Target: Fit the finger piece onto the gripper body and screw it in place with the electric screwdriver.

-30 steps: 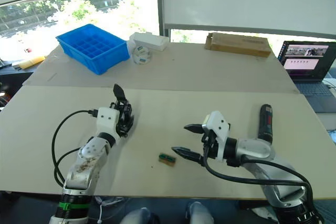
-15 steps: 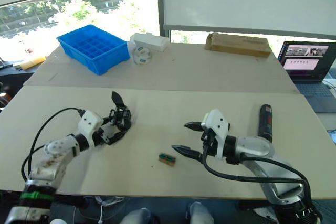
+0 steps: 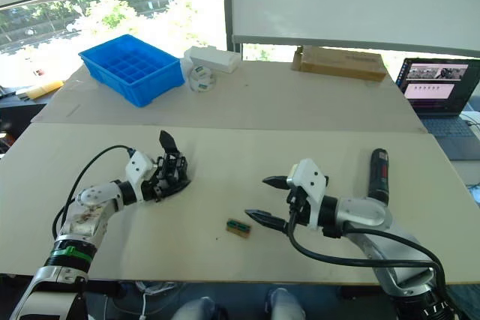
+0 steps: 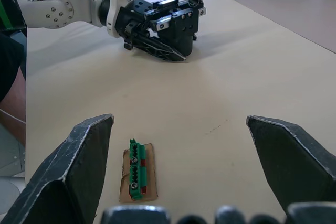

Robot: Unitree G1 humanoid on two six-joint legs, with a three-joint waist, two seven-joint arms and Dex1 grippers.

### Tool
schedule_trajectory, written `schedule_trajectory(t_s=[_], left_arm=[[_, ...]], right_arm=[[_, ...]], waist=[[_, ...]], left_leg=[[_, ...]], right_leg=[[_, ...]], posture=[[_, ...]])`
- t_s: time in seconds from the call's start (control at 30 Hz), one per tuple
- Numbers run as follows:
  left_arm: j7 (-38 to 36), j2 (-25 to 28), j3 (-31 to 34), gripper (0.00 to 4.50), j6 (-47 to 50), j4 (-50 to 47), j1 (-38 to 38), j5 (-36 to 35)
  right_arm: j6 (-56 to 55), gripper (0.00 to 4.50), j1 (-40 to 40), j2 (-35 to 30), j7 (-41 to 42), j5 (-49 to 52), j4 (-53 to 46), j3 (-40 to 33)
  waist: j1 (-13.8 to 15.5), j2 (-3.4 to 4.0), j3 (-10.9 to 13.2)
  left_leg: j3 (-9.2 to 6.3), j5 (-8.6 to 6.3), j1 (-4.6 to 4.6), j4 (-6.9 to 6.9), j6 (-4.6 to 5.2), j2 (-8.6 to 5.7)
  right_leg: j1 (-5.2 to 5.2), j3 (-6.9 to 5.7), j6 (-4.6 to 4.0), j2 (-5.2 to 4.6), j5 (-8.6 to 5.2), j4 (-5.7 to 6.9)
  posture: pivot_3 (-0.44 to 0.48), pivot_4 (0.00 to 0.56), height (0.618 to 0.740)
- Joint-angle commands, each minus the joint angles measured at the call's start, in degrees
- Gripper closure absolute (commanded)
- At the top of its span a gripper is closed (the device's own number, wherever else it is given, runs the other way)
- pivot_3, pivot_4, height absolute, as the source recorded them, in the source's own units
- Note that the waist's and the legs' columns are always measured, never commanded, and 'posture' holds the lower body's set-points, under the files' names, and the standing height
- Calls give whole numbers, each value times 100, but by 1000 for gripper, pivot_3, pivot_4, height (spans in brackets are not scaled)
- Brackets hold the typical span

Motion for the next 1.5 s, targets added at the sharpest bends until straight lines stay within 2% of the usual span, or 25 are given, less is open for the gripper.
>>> schedule_trajectory(t_s=[0.03, 0.17, 0.27, 0.4, 0.5, 0.7, 0.73, 0.77, 0.83, 0.87, 0.97, 1.13, 1.23, 1.3, 1.33, 1.43, 1.5], left_arm=[[-84, -187, -44, 2086, 277, -794, 94, -307], [303, -758, -431, 2086, 807, -1804, 69, -305], [527, -1020, -636, 2086, 970, -1933, -101, -106], [850, -1349, -1121, 2086, 1085, -1568, -494, 361], [1153, -1477, -1193, 2086, 931, -1224, -594, 626], [1215, -1495, -1339, 2086, 750, -759, -538, 874], [1099, -1414, -1367, 2086, 801, -780, -449, 863], [1012, -1325, -1372, 1036, 894, -835, -365, 847], [826, -1141, -1371, 256, 1037, -980, -223, 795], [750, -1011, -1317, 92, 1133, -1143, -135, 734], [398, -369, -964, 92, 1519, -1895, 253, 386], [-240, 596, -371, 92, 2207, -2773, 574, -369], [-1170, 1288, -117, 92, 2917, -3589, 547, -1286], [-1632, 1672, -52, 92, 3354, -3972, 423, -1796], [-1747, 1799, 13, 92, 3887, -4067, 194, -2246], [-1692, 1830, 84, 92, 4835, -4311, -430, -3078], [-1887, 1877, 88, 92, 4815, -4268, -793, -3214]], right_arm=[[-23, 0, 9, -64, -17, 108, -250, -187], [5, 0, 43, -130, -73, 154, -271, -396], [65, 0, 133, -191, -78, 229, -342, -530], [113, 0, 380, -314, -136, 310, -462, -740], [134, 0, 504, -333, -234, 322, -559, -799], [168, 0, 631, -311, -371, 328, -669, -793], [179, 0, 645, -315, -393, 331, -688, -797], [194, 0, 659, -324, -416, 331, -705, -806], [220, 0, 672, -345, -452, 334, -721, -827], [346, 0, 646, -313, -544, 449, -730, -900], [837, 0, 481, -212, -907, 923, -755, -1194], [1335, 0, 495, -511, -1016, 1333, -767, -1584], [2405, 0, 55, -657, -1696, 1779, -518, -1878], [3229, 0, -378, -464, -2381, 2042, -256, -2034], [3663, 0, -690, -194, -2887, 2037, -48, -2151], [4731, 0, -1378, 94, -3565, 1939, 458, -2546], [5489, 0, -2099, 265, -4014, 1576, 945, -2717]], waist=[[3, 0, 0], [85, -2, 1], [82, -2, 1], [56, -3, 2], [6, -3, 2], [8, -3, 2], [9, -3, 2], [7, -3, 2], [-2, -2, 1], [-4, -2, 1], [-48, -1, 1], [-25, 1, 2], [16, 1, 3], [22, 1, 3], [31, 1, 3], [40, 7, 5], [12, 12, 8]], left_leg=[[0, 0, 0, 0, 0, -1], [-10, -1, -20, 9, 3, -8], [-18, -1, -43, 21, 5, -8], [-17, 0, -32, 19, 5, -6], [-7, 0, -16, 12, 5, -5], [-7, 0, -5, 10, 4, 2], [-7, 0, -4, 10, 5, 1], [-7, 0, -3, 11, 5, 1], [-7, -1, 0, 10, 6, 1], [-7, -1, 2, 8, 6, 2], [-8, -1, 4, 8, 5, 11], [-14, 0, 2, 9, 3, 13], [-15, -3, -10, 12, 7, 8], [-15, -3, -17, 11, 7, 5], [-15, -3, -18, 11, 7, 3], [-17, 0, -21, 11, 2, -2], [-13, 1, -21, 11, 2, -6]], right_leg=[[0, 1, 0, -1, 0, 0], [0, 2, 9, -8, 1, -6], [-5, -2, 15, -5, 5, -12], [0, -6, 14, 7, 5, -10], [3, 2, 15, 9, 4, -8], [4, 20, 13, 9, 5, -4], [4, 22, 13, 4, 5, -3], [5, 25, 13, 1, 5, -3], [5, 27, 13, -2, 5, -3], [5, 28, 12, -7, 5, -3], [4, 32, 8, -18, 4, 0], [1, 34, 1, -27, 1, 5], [-5, 32, 3, -31, 0, 1], [-11, 31, 3, -39, 1, -2], [-11, 30, 3, -41, 1, -2], [-7, 25, 3, -22, 0, 1], [-8, 29, 5, -8, -1, 7]], posture=[[0, 150, 738], [0, 150, 738], [0, 150, 738], [0, 150, 738], [0, 150, 738], [0, 150, 738], [0, 150, 738], [0, 150, 738], [0, 150, 738], [0, 150, 738], [0, 150, 738], [0, 150, 738], [0, 150, 738], [0, 150, 738], [0, 150, 738], [0, 150, 738], [0, 150, 738]])
